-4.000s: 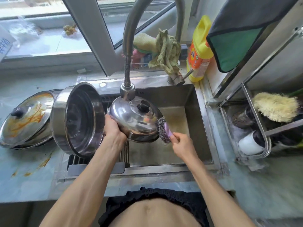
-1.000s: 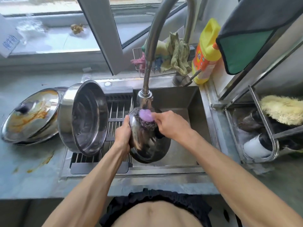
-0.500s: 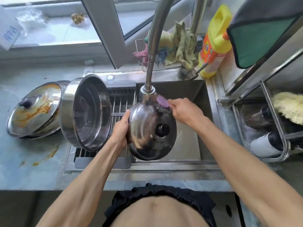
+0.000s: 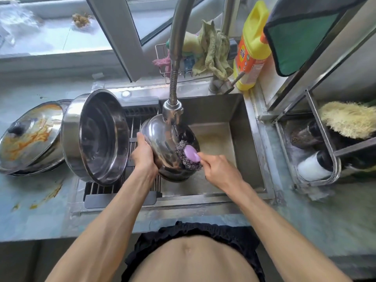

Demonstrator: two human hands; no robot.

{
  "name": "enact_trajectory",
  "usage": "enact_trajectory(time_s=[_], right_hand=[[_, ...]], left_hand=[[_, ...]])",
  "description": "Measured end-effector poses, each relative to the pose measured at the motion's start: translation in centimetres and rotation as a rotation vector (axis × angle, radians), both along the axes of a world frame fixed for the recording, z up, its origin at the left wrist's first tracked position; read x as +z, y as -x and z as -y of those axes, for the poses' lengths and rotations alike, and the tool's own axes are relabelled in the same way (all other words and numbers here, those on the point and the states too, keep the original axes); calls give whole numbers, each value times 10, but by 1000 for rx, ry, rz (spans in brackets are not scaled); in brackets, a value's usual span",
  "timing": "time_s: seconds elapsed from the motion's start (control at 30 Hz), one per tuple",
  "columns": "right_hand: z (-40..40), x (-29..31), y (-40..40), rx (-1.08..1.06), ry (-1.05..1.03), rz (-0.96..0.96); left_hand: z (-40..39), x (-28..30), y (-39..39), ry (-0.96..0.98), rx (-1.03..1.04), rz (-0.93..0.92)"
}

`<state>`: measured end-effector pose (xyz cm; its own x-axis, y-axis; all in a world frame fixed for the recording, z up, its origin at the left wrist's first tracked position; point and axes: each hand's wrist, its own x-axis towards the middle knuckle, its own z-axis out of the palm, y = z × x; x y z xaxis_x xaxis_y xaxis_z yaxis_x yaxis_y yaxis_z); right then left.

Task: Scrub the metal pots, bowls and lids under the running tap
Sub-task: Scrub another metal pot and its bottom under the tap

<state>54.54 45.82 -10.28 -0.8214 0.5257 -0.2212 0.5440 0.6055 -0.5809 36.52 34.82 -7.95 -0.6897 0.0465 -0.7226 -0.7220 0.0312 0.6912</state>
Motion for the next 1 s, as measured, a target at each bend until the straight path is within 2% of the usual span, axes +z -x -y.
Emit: enact_trajectory(time_s=[0.23,0.37,0.47,0.57,0.63,0.77,0.87,1.0], right_hand=[[-4,0,8,-112,19,148],[21,14,20,-11,-43,-53],[23,29,41,16,-94,-126],[-2,37,66,-35,-149,-71],[-23,33,72,-100,-114,-14],[-39,10,58,-135,-17,68],[-23,-1,41,-73,27,22],[-17,-5,23,-81,14,-8]], left_hand=[[12,11,7,44,10,-159],[13,13,7,103,-20,-201],[14,9,1,116,-54,-164],[23,6,-1,110,-126,-166],[28,9,1,65,-154,-170],[29,21,11,-24,-35,-148],[21,21,19,-42,76,-78],[12,16,17,-38,65,-57]])
